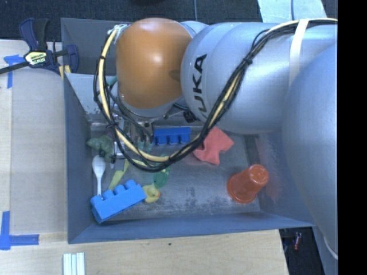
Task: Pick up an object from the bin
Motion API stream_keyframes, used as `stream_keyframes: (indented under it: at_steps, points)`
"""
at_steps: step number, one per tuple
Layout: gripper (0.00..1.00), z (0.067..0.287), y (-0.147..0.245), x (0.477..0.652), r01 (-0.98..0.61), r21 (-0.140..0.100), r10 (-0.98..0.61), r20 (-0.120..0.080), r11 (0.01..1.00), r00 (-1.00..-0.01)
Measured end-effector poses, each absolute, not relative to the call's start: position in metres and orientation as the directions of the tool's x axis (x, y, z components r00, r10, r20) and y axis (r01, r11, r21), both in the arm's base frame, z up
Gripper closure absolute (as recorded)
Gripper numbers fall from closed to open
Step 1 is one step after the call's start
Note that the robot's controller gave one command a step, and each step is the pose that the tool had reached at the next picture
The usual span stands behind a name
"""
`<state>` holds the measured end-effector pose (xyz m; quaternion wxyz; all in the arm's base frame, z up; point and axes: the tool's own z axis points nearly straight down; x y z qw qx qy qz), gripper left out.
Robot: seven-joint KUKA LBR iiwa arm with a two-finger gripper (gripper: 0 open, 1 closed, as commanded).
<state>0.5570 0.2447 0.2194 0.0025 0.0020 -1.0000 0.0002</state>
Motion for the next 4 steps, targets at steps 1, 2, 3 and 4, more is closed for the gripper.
stream_keyframes:
  at_steps: [1, 2, 3, 4]
  points:
    - [0.00, 0.225, 0.243, 0.559, 0.000, 0.001, 0.000, -0.003, 1.000, -1.000]
    - [0.00, 0.207, 0.152, 0.555, 0.086, 0.001, 0.086, 0.000, 0.996, -0.996]
    - [0.00, 0.131, 0.176, 0.570, 0.075, 0.006, 0.075, -0.007, 0.997, -0.997]
    - [0.00, 0.155, 0.111, 0.594, -0.061, 0.002, -0.061, -0.014, 0.998, -0.998]
